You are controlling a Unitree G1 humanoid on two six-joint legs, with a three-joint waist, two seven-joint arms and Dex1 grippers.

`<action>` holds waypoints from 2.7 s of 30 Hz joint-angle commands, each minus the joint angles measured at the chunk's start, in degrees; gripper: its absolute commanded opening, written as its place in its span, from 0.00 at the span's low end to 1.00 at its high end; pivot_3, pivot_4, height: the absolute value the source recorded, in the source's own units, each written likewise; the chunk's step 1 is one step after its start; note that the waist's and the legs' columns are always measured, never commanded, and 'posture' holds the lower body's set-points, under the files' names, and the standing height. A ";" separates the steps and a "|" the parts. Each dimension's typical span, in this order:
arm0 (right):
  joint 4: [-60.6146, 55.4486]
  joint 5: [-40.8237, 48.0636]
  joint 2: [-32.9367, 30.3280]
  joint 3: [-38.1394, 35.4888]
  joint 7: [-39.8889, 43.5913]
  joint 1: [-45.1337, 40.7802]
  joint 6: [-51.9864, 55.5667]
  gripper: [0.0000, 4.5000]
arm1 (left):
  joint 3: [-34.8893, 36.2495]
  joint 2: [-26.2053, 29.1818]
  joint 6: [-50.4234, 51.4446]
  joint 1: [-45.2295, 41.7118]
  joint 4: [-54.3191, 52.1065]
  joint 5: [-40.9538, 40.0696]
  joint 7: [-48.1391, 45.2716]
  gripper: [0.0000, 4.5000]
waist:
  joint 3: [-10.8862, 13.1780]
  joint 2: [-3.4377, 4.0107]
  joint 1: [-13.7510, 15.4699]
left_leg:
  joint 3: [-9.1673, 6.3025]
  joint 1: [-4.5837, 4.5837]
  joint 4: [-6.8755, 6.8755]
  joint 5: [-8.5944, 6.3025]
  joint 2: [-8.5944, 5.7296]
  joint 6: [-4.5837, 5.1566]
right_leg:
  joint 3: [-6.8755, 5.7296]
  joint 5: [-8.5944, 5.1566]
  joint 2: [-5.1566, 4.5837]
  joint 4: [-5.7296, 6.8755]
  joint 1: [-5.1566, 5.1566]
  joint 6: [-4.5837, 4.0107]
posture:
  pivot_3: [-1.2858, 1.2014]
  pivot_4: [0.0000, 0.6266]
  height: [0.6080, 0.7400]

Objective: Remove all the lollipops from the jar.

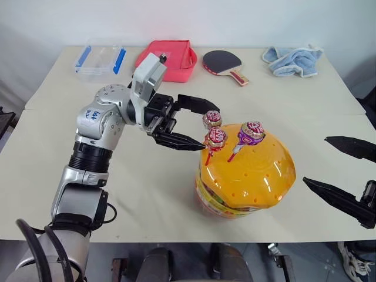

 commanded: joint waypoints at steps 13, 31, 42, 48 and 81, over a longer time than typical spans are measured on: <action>0.90 -0.32 0.25 -1.50 -2.12 -0.65 -2.71 1.00 | 0.32 -1.85 -1.05 -2.59 -0.83 -1.76 -5.43 0.20 | 0.00 0.00 0.04 | -0.01 -0.05 0.03 0.00 0.00 0.02 | -0.01 0.03 0.00 -0.01 -0.02 0.00 | 0.52 0.24 1.00; 4.27 -1.07 -2.24 -0.73 -0.55 -4.30 -2.73 1.00 | 7.63 4.94 5.17 -11.67 5.57 2.19 7.05 0.00 | 0.01 -0.01 -0.14 | -0.01 -0.08 0.05 0.00 0.00 0.04 | -0.01 0.06 0.00 -0.02 -0.05 0.02 | 0.52 0.24 1.00; 5.39 -2.25 -3.85 1.99 4.55 -3.85 -2.21 1.00 | -4.18 22.99 31.10 -2.59 -1.58 17.87 20.75 0.00 | 0.04 -0.13 -0.11 | 0.01 -0.11 0.04 -0.02 -0.01 0.07 | 0.02 0.07 0.00 -0.03 -0.08 0.03 | 0.52 0.24 1.00; 6.51 -3.61 -3.70 5.45 4.39 -5.92 -2.63 1.00 | -11.56 28.36 47.39 4.16 -5.89 23.15 28.97 0.00 | 0.04 -0.17 -0.10 | 0.02 -0.11 0.04 -0.02 -0.01 0.07 | 0.04 0.06 0.00 -0.01 -0.11 0.03 | 0.52 0.24 1.00; 11.07 -7.50 -5.29 9.51 8.87 -15.53 -2.24 1.00 | 7.85 20.42 17.19 -2.77 -5.90 4.59 8.17 0.99 | 0.01 -0.36 0.06 | 0.13 -0.22 0.17 -0.02 0.00 0.07 | 0.09 0.07 -0.03 0.08 -0.24 0.04 | 0.52 0.24 1.00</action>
